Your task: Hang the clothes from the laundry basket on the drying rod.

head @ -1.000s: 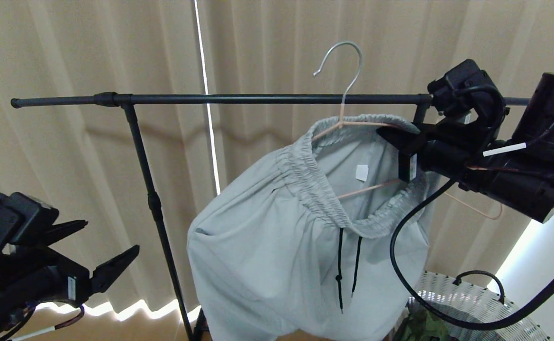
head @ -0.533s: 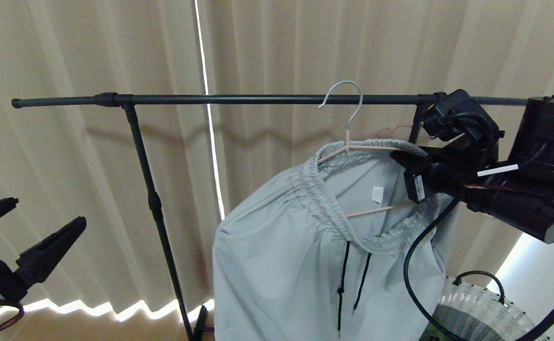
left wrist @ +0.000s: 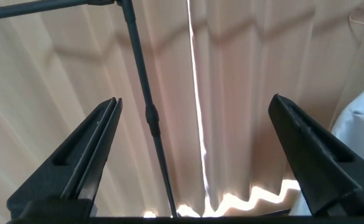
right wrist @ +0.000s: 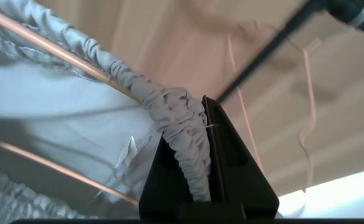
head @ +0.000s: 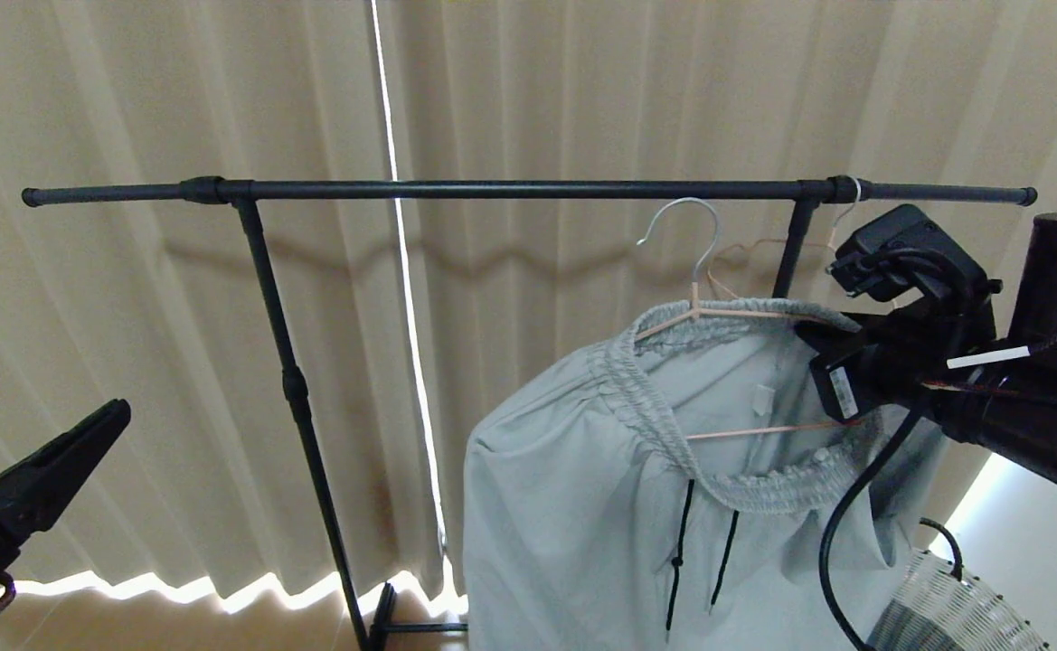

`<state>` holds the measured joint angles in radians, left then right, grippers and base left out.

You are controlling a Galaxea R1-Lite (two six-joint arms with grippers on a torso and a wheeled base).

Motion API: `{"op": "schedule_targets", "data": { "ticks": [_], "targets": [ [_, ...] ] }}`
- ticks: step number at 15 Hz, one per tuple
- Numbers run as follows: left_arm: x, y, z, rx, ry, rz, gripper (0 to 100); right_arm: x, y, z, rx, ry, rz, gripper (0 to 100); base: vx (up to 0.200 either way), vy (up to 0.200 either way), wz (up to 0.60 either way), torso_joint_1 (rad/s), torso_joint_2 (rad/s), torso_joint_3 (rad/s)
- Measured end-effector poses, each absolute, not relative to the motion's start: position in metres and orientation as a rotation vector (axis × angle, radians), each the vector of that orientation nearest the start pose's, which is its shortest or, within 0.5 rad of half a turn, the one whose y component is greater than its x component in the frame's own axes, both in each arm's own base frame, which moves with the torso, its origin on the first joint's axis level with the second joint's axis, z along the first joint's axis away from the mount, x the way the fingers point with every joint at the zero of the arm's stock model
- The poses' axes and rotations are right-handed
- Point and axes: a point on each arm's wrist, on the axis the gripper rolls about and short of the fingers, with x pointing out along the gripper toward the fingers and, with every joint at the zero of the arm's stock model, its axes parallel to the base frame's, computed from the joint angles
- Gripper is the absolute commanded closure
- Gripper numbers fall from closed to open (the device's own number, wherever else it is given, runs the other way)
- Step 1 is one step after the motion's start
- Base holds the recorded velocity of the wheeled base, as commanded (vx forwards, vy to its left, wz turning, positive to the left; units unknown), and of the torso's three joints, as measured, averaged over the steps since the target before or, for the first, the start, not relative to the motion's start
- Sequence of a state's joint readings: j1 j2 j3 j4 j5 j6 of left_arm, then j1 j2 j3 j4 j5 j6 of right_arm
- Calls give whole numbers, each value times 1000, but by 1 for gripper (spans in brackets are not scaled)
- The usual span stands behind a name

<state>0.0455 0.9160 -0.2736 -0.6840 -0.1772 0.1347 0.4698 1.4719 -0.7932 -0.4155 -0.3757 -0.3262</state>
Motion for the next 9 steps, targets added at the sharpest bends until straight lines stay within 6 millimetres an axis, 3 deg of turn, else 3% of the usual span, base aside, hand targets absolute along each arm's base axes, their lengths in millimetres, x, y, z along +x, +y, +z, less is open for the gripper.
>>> {"op": "schedule_targets", "data": {
  "ticks": [7,9],
  "targets": [
    [106,0,190,135,-10,-138,0,222,92,225,-416,223,79,100,0,0,0,0,0,0],
    [108,0,187,134,7,-139,0,222,91,226,-412,220,75,100,200,0,0,7,5,5]
  ]
}}
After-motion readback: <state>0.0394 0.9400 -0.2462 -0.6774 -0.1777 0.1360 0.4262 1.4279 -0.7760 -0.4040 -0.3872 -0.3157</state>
